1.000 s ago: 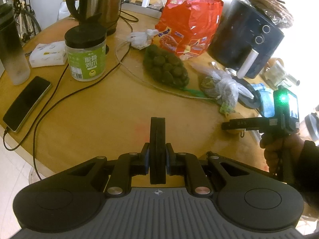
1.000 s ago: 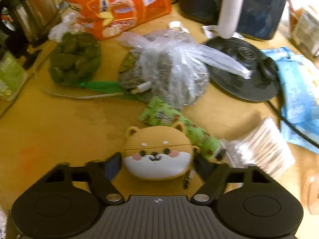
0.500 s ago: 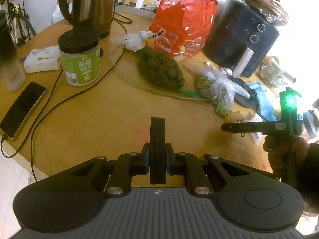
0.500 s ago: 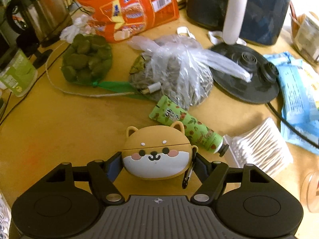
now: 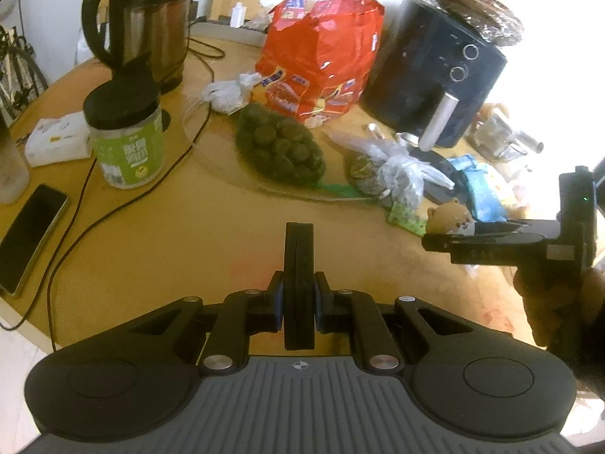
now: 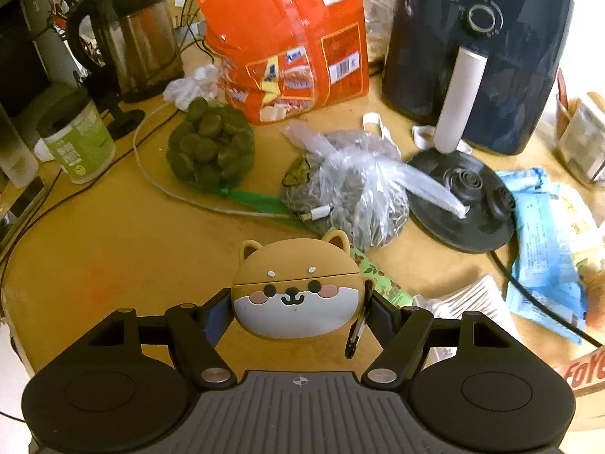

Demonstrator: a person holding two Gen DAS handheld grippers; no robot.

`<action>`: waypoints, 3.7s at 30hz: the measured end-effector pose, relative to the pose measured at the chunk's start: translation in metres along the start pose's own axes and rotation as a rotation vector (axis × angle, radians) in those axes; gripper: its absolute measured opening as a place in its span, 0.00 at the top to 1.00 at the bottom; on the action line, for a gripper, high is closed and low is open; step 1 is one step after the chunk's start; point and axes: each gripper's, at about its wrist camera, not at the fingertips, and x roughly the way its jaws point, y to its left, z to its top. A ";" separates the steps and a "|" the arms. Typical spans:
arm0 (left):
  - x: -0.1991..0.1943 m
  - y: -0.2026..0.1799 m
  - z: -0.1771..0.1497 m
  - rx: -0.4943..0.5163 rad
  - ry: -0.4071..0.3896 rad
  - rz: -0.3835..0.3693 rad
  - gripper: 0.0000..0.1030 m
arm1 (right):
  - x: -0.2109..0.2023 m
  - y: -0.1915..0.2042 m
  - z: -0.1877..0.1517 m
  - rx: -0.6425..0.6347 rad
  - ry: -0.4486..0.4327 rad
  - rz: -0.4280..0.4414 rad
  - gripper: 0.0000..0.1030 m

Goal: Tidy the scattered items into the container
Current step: 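Lift the dog-face case with the right tool while the left tool carries the clip to the box, then open the left tool to drop the clip in the box while the right tool lowers the case there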

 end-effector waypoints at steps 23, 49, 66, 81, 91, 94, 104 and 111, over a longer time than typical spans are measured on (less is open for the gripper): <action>-0.006 -0.032 0.028 0.134 -0.012 -0.108 0.85 | -0.079 0.017 -0.012 -0.008 -0.066 -0.038 0.27; 0.013 -0.081 0.018 0.265 0.092 -0.238 0.85 | -0.122 0.006 -0.050 0.174 -0.026 -0.109 0.27; 0.046 -0.112 -0.008 0.362 0.233 -0.328 0.85 | -0.129 -0.003 -0.096 0.299 0.064 -0.177 0.27; 0.065 -0.136 -0.021 0.422 0.318 -0.374 0.76 | -0.147 -0.001 -0.124 0.359 0.078 -0.218 0.27; 0.065 -0.133 -0.022 0.388 0.330 -0.340 0.44 | -0.152 -0.001 -0.128 0.367 0.077 -0.232 0.27; 0.063 -0.128 -0.022 0.377 0.311 -0.316 0.29 | -0.151 0.001 -0.128 0.358 0.084 -0.222 0.27; 0.054 -0.112 -0.018 0.314 0.267 -0.265 0.29 | -0.140 0.011 -0.120 0.303 0.098 -0.172 0.27; 0.051 -0.095 -0.013 0.236 0.243 -0.225 0.29 | -0.130 0.019 -0.111 0.247 0.107 -0.132 0.26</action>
